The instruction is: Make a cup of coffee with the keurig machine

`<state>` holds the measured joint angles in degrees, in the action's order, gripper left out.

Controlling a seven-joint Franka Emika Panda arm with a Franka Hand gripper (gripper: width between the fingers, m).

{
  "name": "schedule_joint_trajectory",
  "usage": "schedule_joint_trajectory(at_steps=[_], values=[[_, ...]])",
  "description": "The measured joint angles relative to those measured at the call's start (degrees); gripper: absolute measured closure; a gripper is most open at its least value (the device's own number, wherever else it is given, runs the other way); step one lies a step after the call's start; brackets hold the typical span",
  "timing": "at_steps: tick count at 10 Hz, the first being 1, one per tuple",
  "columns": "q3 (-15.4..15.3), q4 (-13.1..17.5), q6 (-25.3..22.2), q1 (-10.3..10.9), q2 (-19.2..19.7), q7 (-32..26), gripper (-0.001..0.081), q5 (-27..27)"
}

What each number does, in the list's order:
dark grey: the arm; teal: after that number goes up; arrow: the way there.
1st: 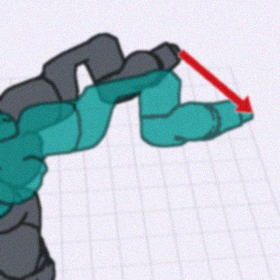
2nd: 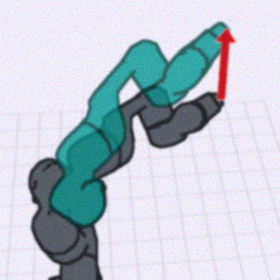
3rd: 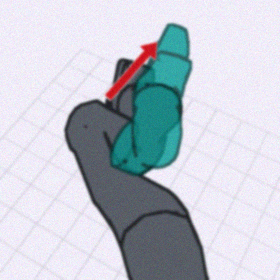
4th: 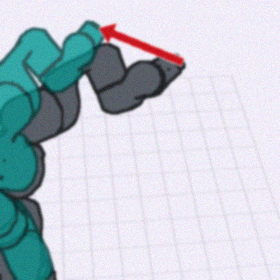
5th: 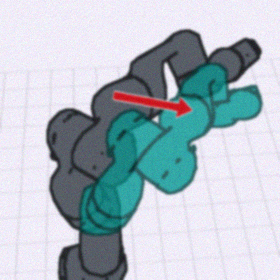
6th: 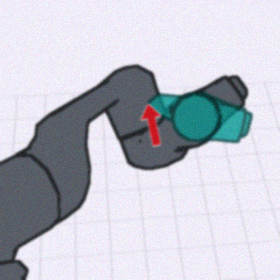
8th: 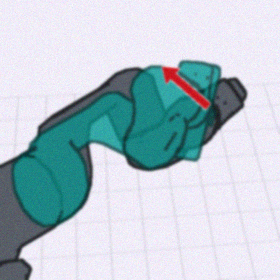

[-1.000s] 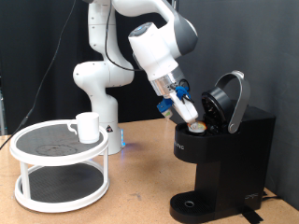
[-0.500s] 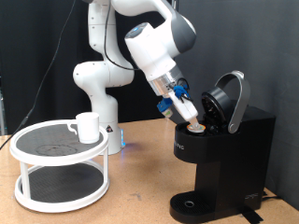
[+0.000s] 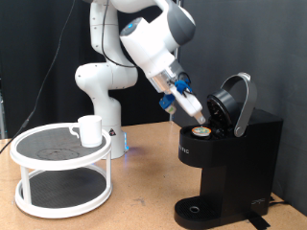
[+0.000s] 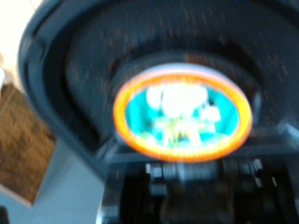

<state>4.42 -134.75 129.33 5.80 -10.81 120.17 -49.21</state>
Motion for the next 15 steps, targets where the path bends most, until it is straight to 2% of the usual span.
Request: schedule_joint_trajectory(at_steps=[2, 6, 9, 11, 14, 15], values=[[1.73, 1.50, -4.61, -0.29, -2.64, 0.11, 0.0072, -0.19], [3.61, 5.49, -10.12, -0.64, -6.10, 2.66, 0.0071, -0.24], [4.55, 8.21, -12.54, -1.12, -7.02, 5.04, 0.0071, 0.13], [4.51, 8.06, -12.39, -1.05, -6.96, 4.96, 0.0071, -0.56], [3.89, 9.23, -12.01, 0.31, -6.83, 4.92, 0.0071, -9.62], [3.13, 10.07, -11.99, 0.96, -6.69, 5.27, 0.0071, -11.09]])
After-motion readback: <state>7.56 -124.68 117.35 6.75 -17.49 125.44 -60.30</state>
